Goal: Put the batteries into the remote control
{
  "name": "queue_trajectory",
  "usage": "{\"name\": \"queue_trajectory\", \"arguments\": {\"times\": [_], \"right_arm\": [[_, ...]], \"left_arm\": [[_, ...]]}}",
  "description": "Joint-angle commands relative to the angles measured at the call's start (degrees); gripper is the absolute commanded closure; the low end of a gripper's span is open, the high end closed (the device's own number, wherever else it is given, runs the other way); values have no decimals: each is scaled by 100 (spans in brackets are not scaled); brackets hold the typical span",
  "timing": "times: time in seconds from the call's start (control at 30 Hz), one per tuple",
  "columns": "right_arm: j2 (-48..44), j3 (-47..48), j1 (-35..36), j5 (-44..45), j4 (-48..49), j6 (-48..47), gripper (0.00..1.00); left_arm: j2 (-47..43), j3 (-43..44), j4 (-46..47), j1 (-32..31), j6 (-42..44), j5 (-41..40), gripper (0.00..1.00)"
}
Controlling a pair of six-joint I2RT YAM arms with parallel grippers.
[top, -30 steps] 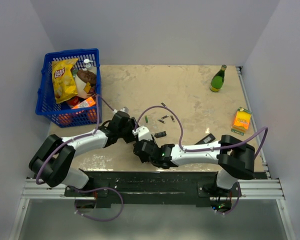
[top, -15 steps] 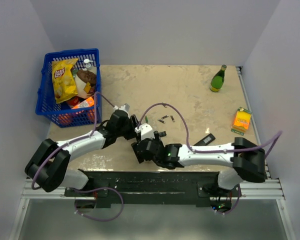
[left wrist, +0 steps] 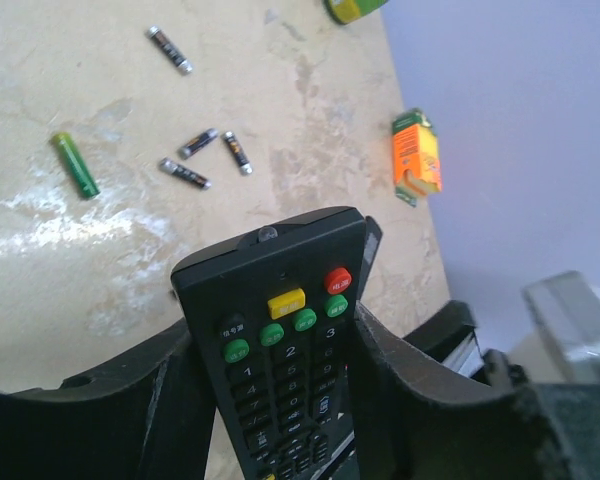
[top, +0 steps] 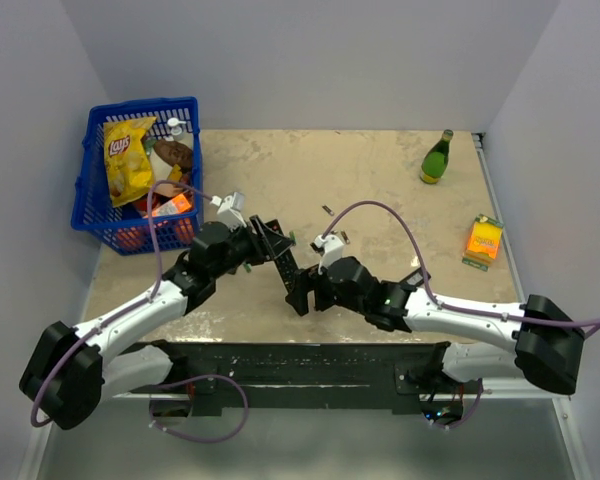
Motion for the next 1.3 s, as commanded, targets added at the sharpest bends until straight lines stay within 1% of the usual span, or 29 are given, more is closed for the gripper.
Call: {"name": "queue_trajectory", "arguments": {"times": [0.0,0.1,0.27,0.3,0.37,0.4,0.47,0.5,0.53,0.57,0.6,0.63,0.7,0.73,0.77,0.8,0.83,0.87,0.9,0.93,0.97,1.07,1.1,1.17,1.2,1.27], "right_arm": [[66,-128,-122,-641,893,-18,21],[189,-102,-122,-782,1166,-176,26],[216,38,-122,-783,1351,-536,32],[259,73,-122,-730,1343,-572,38],[312,205,-122,-669,1220,-721,43],[321,223,-122,-607,1211,-739,52],[304,223,-122,-563,1219,-809,62],[278,215,-122,-537,1211,-827,74],[216,223,-122,-423,1141,-897,78],[190,232,-122,-361,1088,-941,82],[155,232,-105,-273,1035,-985,88],[76,258,-105,-107,904,-1107,89],[14,302,-35,209,746,-1231,90],[-21,337,9,620,649,-1371,90],[-4,355,44,798,622,-1424,90],[13,390,132,974,561,-1486,91],[48,469,202,1219,543,-1582,91],[145,522,273,1674,534,-1644,92],[206,566,482,1992,508,-1705,92],[285,705,615,2308,473,-1802,93],[443,794,860,2999,429,-1837,93],[820,1084,1177,3733,306,-1952,93],[918,1145,1248,4127,236,-1969,93],[1111,1356,1415,4498,130,-2031,93],[1286,1418,1468,4848,34,-2014,93],[1411,1550,1573,5079,-46,-1952,93]], "left_arm": [[-404,-201,903,36,-81,214,98],[-518,-403,1202,36,-257,311,98],[-510,-483,1283,27,-327,522,98],[-527,-509,1370,36,-336,557,98],[-554,-518,1406,27,-354,601,98],[-589,-518,1406,36,-362,601,96],[-650,-518,1389,36,-310,575,89],[-677,-527,1310,36,-292,488,87],[-720,-544,1257,27,-275,417,78],[-825,-553,1144,36,-266,338,72],[-879,-562,1099,36,-266,181,66],[-949,-562,1038,36,-266,66,50],[-1116,-483,582,27,-318,-293,34],[-1160,-317,380,10,-344,-400,21],[-1204,-238,56,-43,-414,-497,16],[-1222,-167,-34,-95,-441,-637,10],[-1231,-27,-105,-148,-528,-682,8],[-1231,44,-254,-270,-573,-743,6],[-1222,123,-351,-324,-617,-839,2],[-1204,272,-465,-385,-704,-1032,1],[-1178,360,-692,-456,-740,-1129,1],[-1029,607,-992,-500,-872,-1323,1],[-976,685,-1028,-500,-907,-1376,1],[-862,756,-1055,-500,-951,-1376,1],[-844,817,-1072,-500,-951,-1385,3],[-748,897,-1186,-509,-969,-1412,4]]}}
